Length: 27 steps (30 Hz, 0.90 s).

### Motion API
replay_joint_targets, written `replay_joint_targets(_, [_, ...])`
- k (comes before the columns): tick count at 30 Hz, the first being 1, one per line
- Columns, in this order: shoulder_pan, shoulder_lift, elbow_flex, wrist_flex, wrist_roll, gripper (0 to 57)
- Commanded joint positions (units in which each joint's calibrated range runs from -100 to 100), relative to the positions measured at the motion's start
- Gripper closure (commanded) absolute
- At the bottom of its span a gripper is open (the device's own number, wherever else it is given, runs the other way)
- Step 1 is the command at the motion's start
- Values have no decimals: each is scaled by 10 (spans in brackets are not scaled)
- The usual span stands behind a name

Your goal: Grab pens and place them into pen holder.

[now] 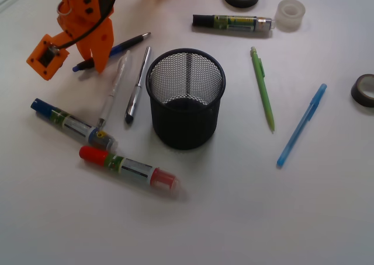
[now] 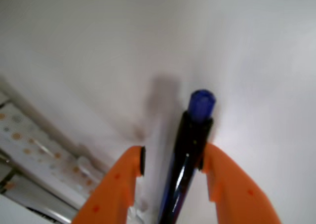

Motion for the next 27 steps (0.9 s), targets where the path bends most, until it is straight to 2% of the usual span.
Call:
replay_joint_targets(1, [4,5,-6,-4,-3,512])
replay_joint_targets(3, [4,5,-6,-4,-2,574])
replay_joint_targets(11, [13,-10,-9,1,26,572])
replay_joint_targets(19, [25,-221,-77,44,83,572])
replay_joint_targets(27, [-56,-388,-97,-48,84,572])
